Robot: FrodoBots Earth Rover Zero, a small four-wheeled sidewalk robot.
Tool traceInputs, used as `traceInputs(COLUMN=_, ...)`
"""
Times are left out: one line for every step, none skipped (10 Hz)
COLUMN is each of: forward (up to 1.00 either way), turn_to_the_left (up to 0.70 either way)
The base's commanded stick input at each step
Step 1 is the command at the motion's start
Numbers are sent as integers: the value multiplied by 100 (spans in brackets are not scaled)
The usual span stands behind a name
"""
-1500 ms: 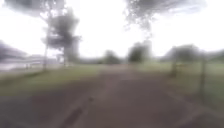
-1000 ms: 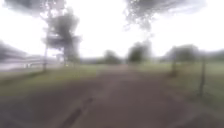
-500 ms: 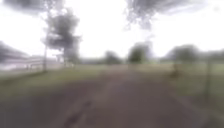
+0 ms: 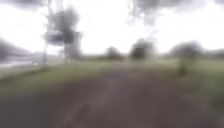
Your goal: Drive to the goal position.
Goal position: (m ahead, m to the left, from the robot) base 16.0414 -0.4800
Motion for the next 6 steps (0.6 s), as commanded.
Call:
traceInputs(forward=70, turn_to_the_left=0)
traceInputs(forward=70, turn_to_the_left=0)
traceInputs(forward=70, turn_to_the_left=-5)
traceInputs(forward=70, turn_to_the_left=-35)
traceInputs(forward=70, turn_to_the_left=-33)
traceInputs(forward=70, turn_to_the_left=0)
